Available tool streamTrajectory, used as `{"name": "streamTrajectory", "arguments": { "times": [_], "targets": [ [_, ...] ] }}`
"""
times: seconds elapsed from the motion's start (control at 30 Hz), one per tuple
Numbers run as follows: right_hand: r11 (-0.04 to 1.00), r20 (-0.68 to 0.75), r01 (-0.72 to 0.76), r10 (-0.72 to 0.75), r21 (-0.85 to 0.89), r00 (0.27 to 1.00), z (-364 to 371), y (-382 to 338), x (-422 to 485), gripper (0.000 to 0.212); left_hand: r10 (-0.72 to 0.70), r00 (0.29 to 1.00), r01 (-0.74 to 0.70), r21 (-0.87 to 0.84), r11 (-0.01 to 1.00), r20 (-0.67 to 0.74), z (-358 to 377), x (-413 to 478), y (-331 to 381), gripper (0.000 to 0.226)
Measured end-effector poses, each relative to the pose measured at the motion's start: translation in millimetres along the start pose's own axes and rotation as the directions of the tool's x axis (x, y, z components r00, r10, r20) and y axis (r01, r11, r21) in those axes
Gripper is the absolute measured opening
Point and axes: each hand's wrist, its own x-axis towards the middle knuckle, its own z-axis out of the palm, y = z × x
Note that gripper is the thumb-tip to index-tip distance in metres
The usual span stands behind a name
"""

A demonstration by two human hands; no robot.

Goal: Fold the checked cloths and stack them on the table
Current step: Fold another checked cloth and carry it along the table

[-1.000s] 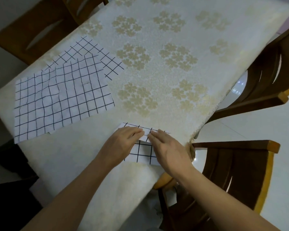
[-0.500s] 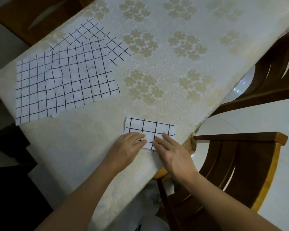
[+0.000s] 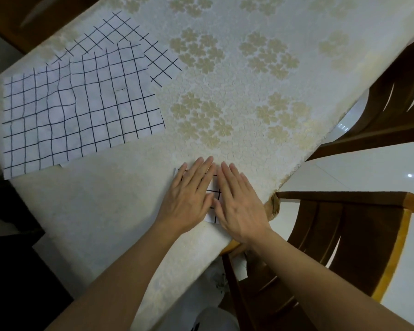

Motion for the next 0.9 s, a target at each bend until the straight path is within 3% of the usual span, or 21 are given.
{"name": "streamTrajectory", "arguments": {
  "times": [0.2, 0.4, 0.53, 0.73, 0.9],
  "targets": [
    [0.996, 0.132, 0.038, -0.027, -0.084, 0.991, 24.1, 2.5, -1.9, 0.073, -0.030, 0.983, 0.021, 0.055, 0.998, 0.180, 21.5, -11.8, -12.9, 0.064],
    [0.993, 0.158, -0.024, 0.043, -0.119, 0.987, 16.9, 18.5, -19.3, 0.087, -0.124, 0.969, 0.112, 0.066, 0.991, 0.214, 23.0, -17.5, -30.3, 0.070],
    [0.991, 0.124, -0.060, 0.075, -0.123, 0.989, 10.8, 22.8, -21.9, 0.080, -0.248, 0.950, 0.233, 0.098, 0.967, 0.187, 18.8, -17.5, -25.4, 0.072],
    [0.994, 0.136, -0.032, 0.046, -0.103, 0.990, 18.6, 15.5, -0.9, 0.077, -0.168, 0.963, 0.159, 0.057, 0.986, 0.211, 24.4, -10.9, 1.7, 0.069],
    [0.991, 0.153, -0.038, 0.057, -0.127, 0.987, 13.0, 32.1, -11.2, 0.085, -0.319, 0.919, 0.313, 0.063, 0.948, 0.232, 20.5, -21.0, -18.5, 0.073]
  ]
}}
